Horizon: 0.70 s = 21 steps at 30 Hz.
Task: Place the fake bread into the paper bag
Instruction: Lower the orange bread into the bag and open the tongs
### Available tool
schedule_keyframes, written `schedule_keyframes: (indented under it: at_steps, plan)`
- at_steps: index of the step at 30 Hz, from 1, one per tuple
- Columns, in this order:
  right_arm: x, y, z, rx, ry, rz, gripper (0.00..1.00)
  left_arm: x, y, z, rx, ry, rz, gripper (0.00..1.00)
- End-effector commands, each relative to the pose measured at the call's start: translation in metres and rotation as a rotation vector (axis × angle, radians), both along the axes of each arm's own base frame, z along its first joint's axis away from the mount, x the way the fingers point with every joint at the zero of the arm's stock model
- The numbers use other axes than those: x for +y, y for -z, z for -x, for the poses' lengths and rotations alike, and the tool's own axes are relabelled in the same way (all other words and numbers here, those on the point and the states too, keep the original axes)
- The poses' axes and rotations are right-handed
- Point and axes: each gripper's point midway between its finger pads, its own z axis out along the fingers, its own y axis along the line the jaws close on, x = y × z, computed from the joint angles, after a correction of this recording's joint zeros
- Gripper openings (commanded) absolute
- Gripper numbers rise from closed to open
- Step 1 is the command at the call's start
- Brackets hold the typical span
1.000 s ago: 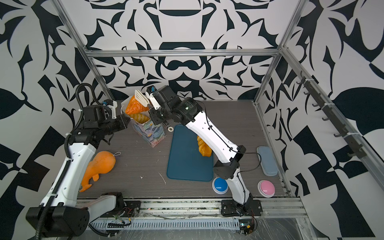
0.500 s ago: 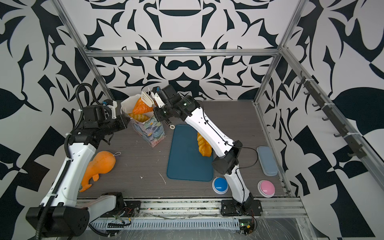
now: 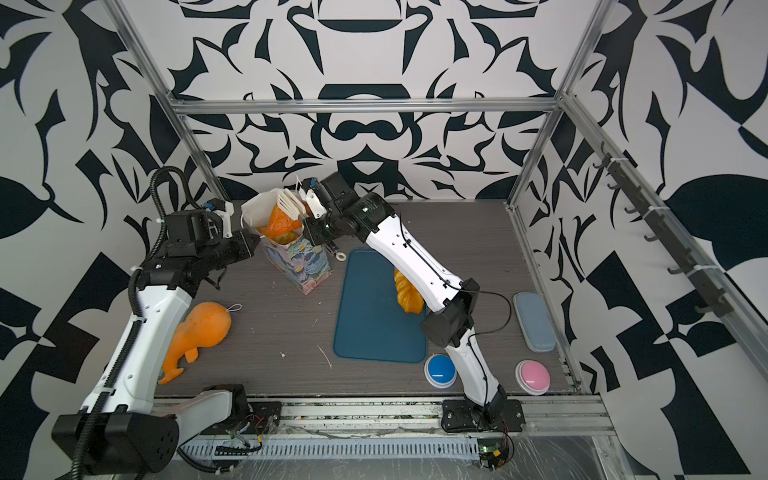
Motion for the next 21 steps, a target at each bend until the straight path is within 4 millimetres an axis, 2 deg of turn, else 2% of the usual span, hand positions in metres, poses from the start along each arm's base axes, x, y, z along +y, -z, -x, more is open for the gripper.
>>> schedule_keyframes:
  at_steps: [1, 12, 21]
  plan:
    - [0.004, -0.041, 0.0, -0.073, -0.011, -0.104, 0.36, 0.001, 0.006, 0.002, 0.021, 0.0, 0.002, 0.0]
    - [-0.008, -0.061, 0.01, -0.099, -0.001, -0.11, 0.39, 0.001, 0.005, 0.002, 0.02, -0.001, 0.003, 0.0]
    - [-0.038, -0.081, 0.024, -0.142, 0.049, -0.085, 0.39, 0.001, 0.006, 0.002, 0.02, -0.002, 0.002, 0.0]
